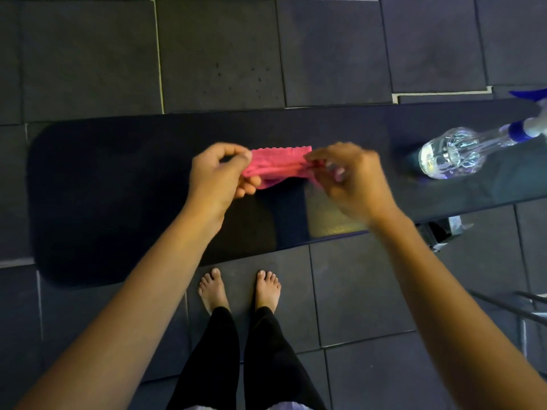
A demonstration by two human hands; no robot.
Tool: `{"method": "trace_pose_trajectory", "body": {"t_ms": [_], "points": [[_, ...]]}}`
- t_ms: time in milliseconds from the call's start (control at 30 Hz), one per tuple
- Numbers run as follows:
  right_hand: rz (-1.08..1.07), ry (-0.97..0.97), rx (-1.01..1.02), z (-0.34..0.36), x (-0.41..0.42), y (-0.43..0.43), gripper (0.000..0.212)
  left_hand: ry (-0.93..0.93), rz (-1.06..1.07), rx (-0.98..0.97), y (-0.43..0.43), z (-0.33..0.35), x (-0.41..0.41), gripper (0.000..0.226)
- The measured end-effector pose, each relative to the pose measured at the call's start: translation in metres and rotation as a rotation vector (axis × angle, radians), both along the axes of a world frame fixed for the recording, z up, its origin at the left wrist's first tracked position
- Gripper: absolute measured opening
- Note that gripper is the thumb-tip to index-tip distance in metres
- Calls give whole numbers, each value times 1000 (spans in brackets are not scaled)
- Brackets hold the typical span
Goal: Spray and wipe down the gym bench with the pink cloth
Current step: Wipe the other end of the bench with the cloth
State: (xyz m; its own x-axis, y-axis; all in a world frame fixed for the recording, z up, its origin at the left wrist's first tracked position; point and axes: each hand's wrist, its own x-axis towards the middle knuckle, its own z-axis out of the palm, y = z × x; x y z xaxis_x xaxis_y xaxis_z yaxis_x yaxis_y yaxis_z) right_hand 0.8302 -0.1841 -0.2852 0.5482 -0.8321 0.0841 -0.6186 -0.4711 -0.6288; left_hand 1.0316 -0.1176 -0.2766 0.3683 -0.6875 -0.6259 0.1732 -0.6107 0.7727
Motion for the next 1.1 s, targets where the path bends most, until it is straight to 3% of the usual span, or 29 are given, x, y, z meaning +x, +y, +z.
{"method": "trace_pose_trajectory", "body": {"t_ms": [233, 367, 500, 600, 733, 867, 967, 1100], "points": [[3, -52, -349, 44, 11, -7, 11, -114, -70, -360, -7, 15, 12, 11], [33, 15, -234, 4, 4, 33, 16, -201, -188, -300, 27, -16, 9, 25], [67, 94, 126, -58, -3, 89, 9, -423, -316, -135, 73, -65, -1, 25], [-4, 61, 285, -75, -8, 110, 11, -494, -301, -127, 99, -78, -9, 34], [-222, -72, 249, -56, -4, 83, 24, -575, -239, -209, 96, -80, -16, 28], [-261, -180, -87, -13, 3, 42, 16, -742, -279, -301, 79, -75, -21, 18], [-136, -102, -249, -6, -2, 46, 13, -984, -445, -381, 74, -74, -23, 15], [-63, 174, -37, -57, -34, 83, 18, -1107, -665, -384, 88, -85, -22, 25]]}}
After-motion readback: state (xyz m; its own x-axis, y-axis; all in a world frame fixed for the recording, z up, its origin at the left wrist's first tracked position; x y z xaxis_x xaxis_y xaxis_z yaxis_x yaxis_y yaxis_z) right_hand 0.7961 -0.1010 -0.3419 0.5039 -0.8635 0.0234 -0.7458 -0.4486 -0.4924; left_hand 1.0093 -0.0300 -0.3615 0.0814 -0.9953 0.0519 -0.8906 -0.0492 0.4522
